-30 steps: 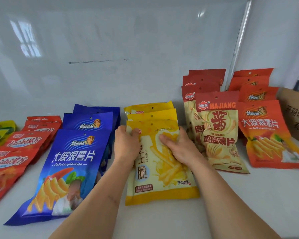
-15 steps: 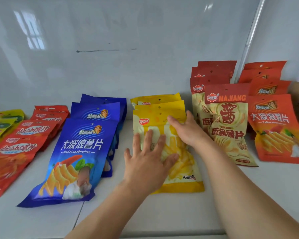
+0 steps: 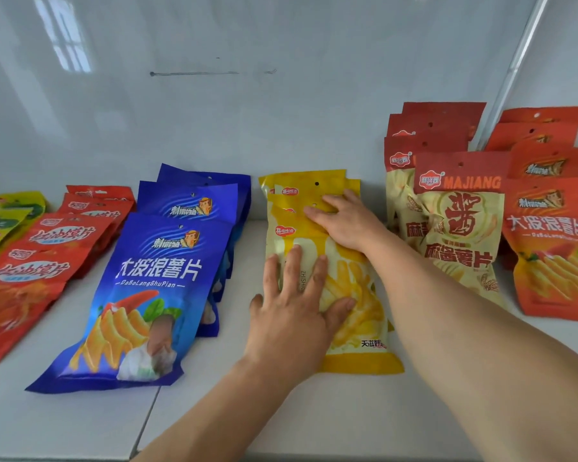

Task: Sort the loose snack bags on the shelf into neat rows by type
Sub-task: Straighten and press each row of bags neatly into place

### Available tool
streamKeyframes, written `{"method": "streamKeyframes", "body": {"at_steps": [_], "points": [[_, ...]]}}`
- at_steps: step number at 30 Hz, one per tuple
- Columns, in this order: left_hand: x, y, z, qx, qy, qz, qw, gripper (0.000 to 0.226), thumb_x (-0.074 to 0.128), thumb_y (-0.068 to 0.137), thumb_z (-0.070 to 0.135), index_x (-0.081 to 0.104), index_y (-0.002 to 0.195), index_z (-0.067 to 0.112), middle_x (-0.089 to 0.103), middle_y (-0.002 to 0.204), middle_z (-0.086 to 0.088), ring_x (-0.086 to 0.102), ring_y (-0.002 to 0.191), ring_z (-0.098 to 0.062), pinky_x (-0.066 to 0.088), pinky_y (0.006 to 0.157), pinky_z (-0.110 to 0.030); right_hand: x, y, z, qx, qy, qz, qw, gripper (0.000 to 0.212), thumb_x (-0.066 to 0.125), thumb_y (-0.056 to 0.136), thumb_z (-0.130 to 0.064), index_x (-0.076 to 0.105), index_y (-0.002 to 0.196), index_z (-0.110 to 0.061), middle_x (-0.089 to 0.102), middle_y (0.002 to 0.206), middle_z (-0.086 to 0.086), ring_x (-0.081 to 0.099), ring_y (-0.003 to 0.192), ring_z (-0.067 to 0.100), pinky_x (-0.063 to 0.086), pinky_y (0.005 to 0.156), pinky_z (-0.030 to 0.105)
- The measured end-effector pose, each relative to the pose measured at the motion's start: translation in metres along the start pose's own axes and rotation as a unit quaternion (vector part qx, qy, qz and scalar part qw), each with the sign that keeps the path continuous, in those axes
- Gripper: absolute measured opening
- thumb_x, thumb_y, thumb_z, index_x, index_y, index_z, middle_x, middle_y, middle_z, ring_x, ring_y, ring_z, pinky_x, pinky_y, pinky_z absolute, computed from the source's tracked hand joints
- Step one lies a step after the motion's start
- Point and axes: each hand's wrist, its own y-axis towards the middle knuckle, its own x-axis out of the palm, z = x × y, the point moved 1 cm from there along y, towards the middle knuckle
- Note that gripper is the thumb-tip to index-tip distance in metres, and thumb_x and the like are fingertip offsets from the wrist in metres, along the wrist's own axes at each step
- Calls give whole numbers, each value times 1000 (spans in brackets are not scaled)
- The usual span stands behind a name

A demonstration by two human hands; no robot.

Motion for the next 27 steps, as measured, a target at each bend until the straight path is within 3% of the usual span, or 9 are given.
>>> {"method": "streamKeyframes", "body": {"at_steps": [6, 13, 18, 23, 27], "points": [[2, 3, 0, -5, -2, -4, 1000, 75, 14, 91, 75, -3, 157, 44, -18, 165, 11, -20, 152, -20, 20, 121, -49, 5, 9, 1, 14, 16, -27, 999, 81, 43, 89, -74, 32, 155, -28, 16, 166, 5, 20, 151, 27, 18, 122, 43], [3, 3, 0, -12, -15, -15, 1000, 73, 18, 94, 73, 0, 157, 43, -13, 166, 12, -18, 153, -20, 20, 120, -52, 5, 3, 1, 33, -23, -22, 999, 86, 32, 80, -86, 36, 152, -38, 20, 165, 2, 26, 148, 33, 22, 119, 53], [0, 3, 0, -7, -6, -22, 1000, 71, 16, 94, 74, 1, 157, 44, -10, 167, 9, -13, 154, -25, 15, 121, -57, -9, -20, -10, -42, -51, 78, 995, 55, 30, 97, -67, 50, 141, -43, 29, 162, -6, 19, 150, 27, 18, 116, 56], [-6, 2, 1, -2, 27, -24, 999, 72, 11, 95, 74, -2, 158, 41, -10, 169, 5, -13, 155, -28, -2, 121, -58, -24, -60, -12, -95, -34, 118, 988, 47, 41, 101, -52, 53, 142, -32, 35, 160, 0, 27, 149, 22, 26, 118, 47], [-14, 1, 1, -3, 25, -13, 1000, 73, 14, 96, 73, 3, 159, 38, -4, 169, 1, -10, 155, -30, -5, 121, -56, -37, -103, 2, -107, 15, 144, 984, 46, 49, 102, -42, 53, 143, -22, 45, 153, 3, 40, 141, 20, 31, 113, 32]]}}
